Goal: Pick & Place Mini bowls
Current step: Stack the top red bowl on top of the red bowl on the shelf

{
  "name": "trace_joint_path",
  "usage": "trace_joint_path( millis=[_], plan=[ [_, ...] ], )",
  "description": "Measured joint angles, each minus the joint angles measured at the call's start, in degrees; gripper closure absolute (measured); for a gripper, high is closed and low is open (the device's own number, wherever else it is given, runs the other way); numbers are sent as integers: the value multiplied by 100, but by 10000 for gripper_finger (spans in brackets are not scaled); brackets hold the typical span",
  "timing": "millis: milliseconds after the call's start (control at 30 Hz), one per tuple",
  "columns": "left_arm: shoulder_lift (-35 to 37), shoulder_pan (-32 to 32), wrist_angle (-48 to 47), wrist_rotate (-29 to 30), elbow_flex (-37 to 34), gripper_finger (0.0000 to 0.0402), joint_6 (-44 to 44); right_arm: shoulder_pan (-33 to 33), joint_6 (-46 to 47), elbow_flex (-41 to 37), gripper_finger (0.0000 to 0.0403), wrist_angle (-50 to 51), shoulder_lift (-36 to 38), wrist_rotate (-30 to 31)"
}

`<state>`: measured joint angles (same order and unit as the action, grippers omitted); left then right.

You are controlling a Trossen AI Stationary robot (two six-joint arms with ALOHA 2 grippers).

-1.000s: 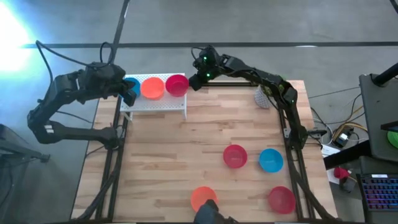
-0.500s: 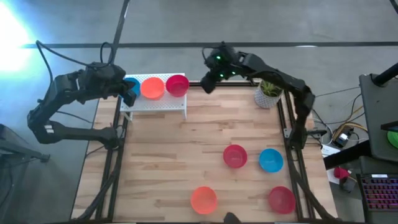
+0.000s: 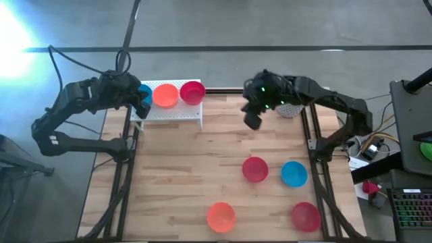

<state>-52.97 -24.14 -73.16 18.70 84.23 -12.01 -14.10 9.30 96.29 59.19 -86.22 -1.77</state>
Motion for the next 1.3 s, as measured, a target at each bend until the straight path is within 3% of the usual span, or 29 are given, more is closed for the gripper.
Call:
trace_joint_path(
  millis=[300, 767, 1100, 1300],
  plan=[
    [31, 2, 28, -217, -66, 402, 239, 539, -833, -964, 394, 269, 648, -1053],
    [120, 2, 30, -337, -66, 402, 187, 672, -1188, -1524, 391, 104, 538, -1024],
    [122, 4, 55, -724, -66, 402, 232, 676, -1391, -1794, 321, 89, 514, -1020],
    [120, 4, 72, -722, -67, 402, 232, 752, -1547, -2435, 285, -49, 514, -1020]
  ],
)
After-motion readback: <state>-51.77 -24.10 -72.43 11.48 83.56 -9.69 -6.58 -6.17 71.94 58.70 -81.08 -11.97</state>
